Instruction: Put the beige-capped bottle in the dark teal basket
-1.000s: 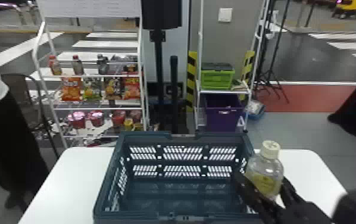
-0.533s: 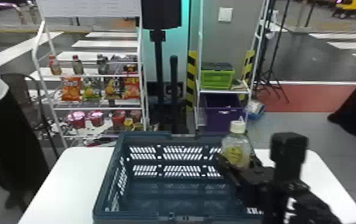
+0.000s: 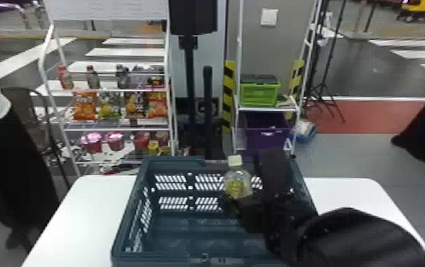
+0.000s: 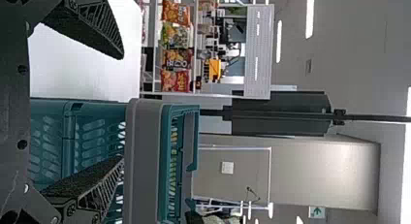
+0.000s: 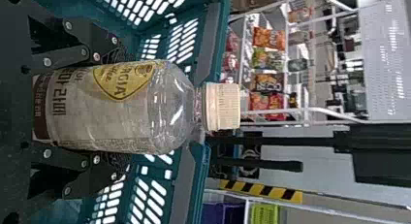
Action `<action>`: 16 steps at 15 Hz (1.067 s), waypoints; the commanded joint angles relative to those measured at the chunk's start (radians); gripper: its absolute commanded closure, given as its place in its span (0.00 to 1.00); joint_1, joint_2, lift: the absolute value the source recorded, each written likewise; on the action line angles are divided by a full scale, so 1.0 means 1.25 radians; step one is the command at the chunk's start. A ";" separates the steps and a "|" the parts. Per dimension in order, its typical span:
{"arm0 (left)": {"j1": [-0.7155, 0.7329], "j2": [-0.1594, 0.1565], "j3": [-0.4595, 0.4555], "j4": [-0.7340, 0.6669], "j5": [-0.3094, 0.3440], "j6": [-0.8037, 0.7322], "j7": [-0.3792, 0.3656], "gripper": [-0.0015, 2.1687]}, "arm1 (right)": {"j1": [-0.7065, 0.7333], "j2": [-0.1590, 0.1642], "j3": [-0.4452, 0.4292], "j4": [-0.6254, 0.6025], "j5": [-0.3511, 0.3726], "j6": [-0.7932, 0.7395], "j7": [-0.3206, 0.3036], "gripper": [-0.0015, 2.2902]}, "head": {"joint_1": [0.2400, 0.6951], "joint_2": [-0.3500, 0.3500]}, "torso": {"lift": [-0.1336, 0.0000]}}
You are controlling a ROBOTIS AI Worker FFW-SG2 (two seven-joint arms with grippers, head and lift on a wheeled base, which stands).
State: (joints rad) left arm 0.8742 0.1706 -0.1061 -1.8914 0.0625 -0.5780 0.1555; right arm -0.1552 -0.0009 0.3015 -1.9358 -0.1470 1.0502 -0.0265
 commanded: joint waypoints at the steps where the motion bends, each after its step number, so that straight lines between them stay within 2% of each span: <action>1: -0.002 0.001 0.001 0.001 0.006 0.000 0.000 0.07 | -0.050 0.001 0.009 0.093 0.000 0.016 0.000 1.00 | 0.57 0.50 | 1.00; 7: -0.011 0.002 0.004 0.002 0.016 0.003 0.001 0.07 | -0.150 0.001 0.019 0.258 -0.032 0.094 0.000 1.00 | 0.57 0.50 | 1.00; 13: -0.013 0.002 0.009 0.012 0.021 0.003 0.001 0.07 | -0.177 0.001 0.028 0.304 -0.049 0.112 0.000 0.99 | 0.57 0.50 | 1.00; 15: -0.016 0.002 0.009 0.012 0.021 0.003 0.000 0.07 | -0.177 0.001 0.026 0.304 -0.054 0.112 0.000 0.83 | 0.57 0.50 | 1.00; 16: -0.016 0.002 0.009 0.012 0.021 0.003 0.000 0.07 | -0.177 0.001 0.026 0.304 -0.062 0.114 0.000 0.60 | 0.57 0.50 | 1.00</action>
State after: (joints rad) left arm 0.8554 0.1729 -0.0951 -1.8761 0.0889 -0.5743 0.1551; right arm -0.3756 0.0000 0.3352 -1.5558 -0.2147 1.1906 -0.0261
